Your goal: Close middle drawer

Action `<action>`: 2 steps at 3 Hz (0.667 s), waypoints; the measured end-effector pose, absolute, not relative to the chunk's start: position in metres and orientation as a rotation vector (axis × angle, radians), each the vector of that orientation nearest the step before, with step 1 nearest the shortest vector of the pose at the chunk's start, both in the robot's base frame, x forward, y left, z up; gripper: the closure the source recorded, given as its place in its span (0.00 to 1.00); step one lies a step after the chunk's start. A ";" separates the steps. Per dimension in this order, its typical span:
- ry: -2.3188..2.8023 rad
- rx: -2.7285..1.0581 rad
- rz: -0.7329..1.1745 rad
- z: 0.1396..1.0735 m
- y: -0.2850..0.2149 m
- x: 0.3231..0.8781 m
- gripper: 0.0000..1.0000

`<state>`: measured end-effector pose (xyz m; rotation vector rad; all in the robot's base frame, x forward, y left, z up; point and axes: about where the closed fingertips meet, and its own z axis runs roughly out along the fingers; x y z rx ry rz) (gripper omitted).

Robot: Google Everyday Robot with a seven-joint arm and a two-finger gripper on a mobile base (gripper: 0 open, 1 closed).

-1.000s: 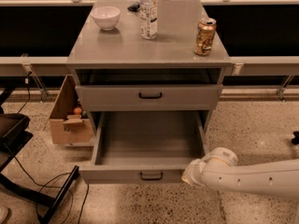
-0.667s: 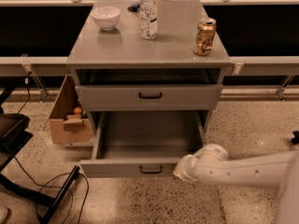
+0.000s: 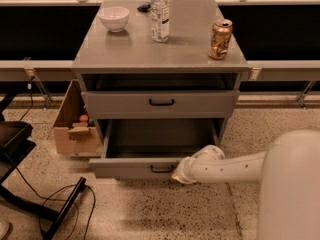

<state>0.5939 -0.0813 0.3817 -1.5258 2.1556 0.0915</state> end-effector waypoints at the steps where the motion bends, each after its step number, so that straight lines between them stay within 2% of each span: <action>1: 2.169 -1.522 0.081 0.384 -0.074 0.627 1.00; 2: 2.171 -1.523 0.060 0.393 -0.075 0.647 1.00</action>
Offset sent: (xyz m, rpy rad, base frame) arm 0.1310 -0.0080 0.0458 -0.0600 -0.0174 -0.0178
